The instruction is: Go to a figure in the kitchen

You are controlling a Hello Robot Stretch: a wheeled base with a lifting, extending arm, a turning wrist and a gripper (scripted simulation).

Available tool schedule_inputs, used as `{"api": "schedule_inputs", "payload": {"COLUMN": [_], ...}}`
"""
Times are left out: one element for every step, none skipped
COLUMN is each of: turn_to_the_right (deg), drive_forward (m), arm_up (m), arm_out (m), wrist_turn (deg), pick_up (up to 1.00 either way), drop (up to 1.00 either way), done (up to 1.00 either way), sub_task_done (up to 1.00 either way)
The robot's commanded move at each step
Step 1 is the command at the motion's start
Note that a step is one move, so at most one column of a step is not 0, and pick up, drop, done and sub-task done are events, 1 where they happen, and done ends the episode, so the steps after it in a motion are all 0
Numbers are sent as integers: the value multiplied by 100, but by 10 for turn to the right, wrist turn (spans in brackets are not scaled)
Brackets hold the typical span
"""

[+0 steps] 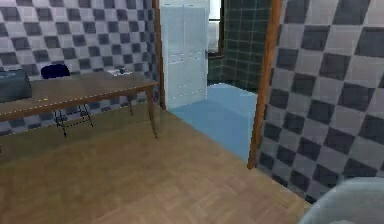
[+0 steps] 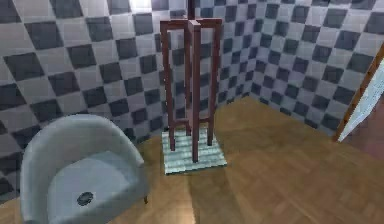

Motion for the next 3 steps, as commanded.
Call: {"api": "schedule_inputs", "payload": {"turn_to_the_right": [0, 0, 210], "drive_forward": [100, 50, 0], "arm_up": [0, 0, 0], "arm_out": [0, 0, 0], "wrist_turn": [0, 0, 0], "pick_up": [0, 0, 0], "drop": [0, 0, 0], "done": [0, 0, 0], "sub_task_done": [0, 0, 0]}}
